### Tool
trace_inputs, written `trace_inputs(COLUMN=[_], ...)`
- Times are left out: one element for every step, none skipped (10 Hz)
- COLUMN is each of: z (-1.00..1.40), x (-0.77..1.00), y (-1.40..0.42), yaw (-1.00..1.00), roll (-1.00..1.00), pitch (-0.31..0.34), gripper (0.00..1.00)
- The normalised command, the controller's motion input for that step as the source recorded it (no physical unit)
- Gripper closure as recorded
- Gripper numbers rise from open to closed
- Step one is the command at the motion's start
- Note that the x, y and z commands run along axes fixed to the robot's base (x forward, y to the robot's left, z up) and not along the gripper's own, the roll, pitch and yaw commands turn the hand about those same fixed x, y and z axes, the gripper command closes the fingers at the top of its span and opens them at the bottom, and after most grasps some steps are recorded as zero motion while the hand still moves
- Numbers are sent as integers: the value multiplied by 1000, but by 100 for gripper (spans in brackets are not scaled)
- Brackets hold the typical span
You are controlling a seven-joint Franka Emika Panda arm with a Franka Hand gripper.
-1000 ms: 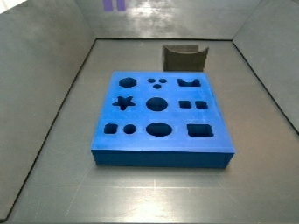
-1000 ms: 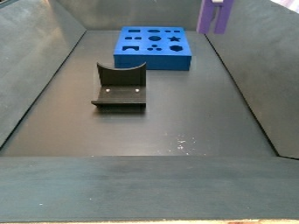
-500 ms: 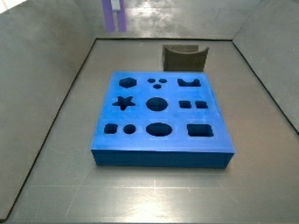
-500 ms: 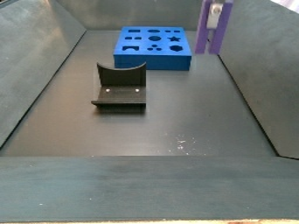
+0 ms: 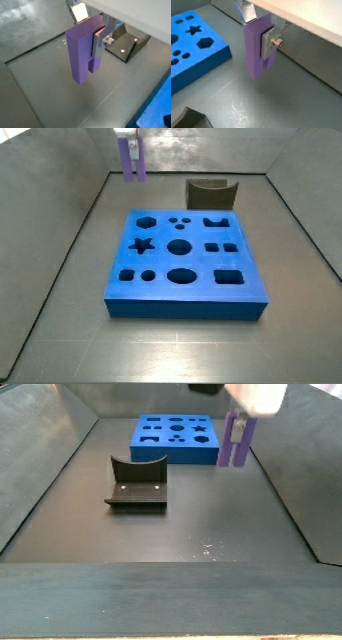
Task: Pick up the double-square object. Move up. Rotate the double-square object. Move to above the board. Insert the double-square object.
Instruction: Rotate the double-square object.
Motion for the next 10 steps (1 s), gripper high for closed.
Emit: trace_inputs(z=[-1000, -1000, -933, -786, -714, -571, -468, -334, 0, 1000], x=[42, 42, 41, 37, 37, 38, 40, 45, 0, 0], y=[17, 20, 20, 19, 18, 16, 16, 17, 0, 0], yaw=[17, 15, 14, 12, 11, 7, 4, 0, 0, 0], roll=[100, 111, 116, 126, 131, 140, 147, 156, 0, 0], pitch=[-35, -32, -33, -30, -29, -25, -23, -19, 0, 0], gripper=[100, 100, 100, 100, 100, 100, 100, 100, 0, 0])
